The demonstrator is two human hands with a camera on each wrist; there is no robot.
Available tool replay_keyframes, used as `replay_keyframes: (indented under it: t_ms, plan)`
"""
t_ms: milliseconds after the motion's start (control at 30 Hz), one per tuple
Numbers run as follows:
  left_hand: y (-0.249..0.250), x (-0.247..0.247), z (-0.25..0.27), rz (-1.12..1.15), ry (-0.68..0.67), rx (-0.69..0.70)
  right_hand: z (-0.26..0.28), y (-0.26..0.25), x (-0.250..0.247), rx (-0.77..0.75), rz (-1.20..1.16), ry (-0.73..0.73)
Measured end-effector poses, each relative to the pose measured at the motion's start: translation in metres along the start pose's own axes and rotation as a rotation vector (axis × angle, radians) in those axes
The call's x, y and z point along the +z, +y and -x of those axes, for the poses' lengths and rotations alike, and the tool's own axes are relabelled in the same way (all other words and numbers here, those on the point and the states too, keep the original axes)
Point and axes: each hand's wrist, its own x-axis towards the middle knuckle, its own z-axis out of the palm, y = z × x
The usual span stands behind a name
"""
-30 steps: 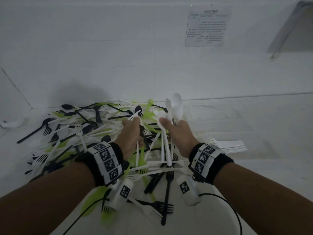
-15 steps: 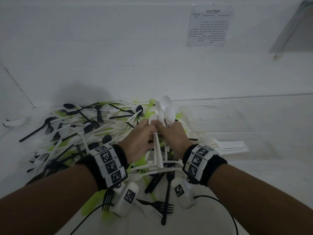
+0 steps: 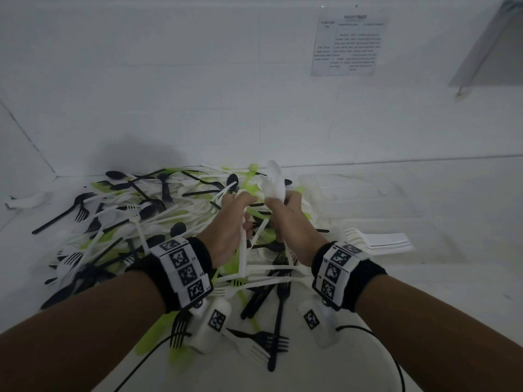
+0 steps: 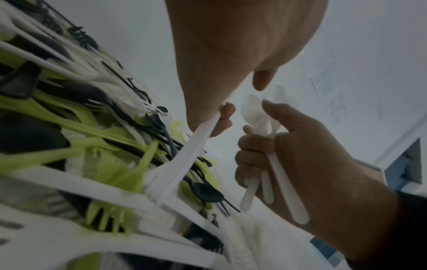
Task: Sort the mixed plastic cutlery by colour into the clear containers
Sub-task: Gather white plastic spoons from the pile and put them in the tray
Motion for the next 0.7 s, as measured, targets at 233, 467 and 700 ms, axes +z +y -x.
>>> replay_keyframes:
  t_ms: [233,467,700]
  plan:
    - [-0.002,0.013,-0.007,-0.011,0.078,0.023,0.005,0.004,0.013,-0.160,-0.018,-0.101]
    - [-0.005,0.001,-0.017,0.065,0.161,0.046,-0.001,0.008,0.013,-0.215,0.190,-0.042]
    - [-0.003,-0.015,-0.023,0.122,0.271,0.080,0.001,0.008,0.009,-0.105,0.080,0.126]
